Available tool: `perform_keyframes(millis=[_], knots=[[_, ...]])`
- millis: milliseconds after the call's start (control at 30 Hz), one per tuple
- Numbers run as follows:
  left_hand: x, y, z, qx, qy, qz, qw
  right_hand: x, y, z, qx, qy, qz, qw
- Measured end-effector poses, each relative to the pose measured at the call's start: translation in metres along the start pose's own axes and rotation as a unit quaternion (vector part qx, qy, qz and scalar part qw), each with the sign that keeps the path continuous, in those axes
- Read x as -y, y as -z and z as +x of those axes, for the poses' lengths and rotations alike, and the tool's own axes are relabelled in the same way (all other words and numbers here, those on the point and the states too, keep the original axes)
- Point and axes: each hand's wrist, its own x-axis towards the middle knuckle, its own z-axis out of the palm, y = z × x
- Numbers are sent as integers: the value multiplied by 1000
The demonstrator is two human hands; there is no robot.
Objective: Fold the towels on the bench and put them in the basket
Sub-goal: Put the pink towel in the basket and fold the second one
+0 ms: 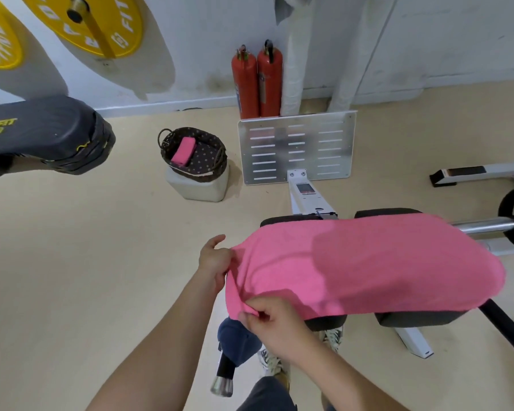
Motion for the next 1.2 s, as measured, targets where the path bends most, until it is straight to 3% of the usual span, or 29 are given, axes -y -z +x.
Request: perform_keyframes(millis=[167,333,467,633,833,1000,1200], knots=[[-4,28,7,34,7,-88,995,8,11,0,68,-86,132,985],[-21,44,-10,-50,-134,-57,988,13,23,-11,71,-130,300,942],[-43,33,-39,-46,-213,-19,976,18,34,-26,81,-111,357,924],[-69,-19,-80,32,-262,31,964,11,71,-52,-78,-107,343,930],[-72,-124,-116,127,-314,94,936,-23,142,-100,-265,-104,308,908],[-61,-205,-128,168,-326,169,915,-53,191,-131,-344,-100,339,870],[-51,-298,-129,212,-383,295,849,-103,233,-149,-427,-115,350,826]])
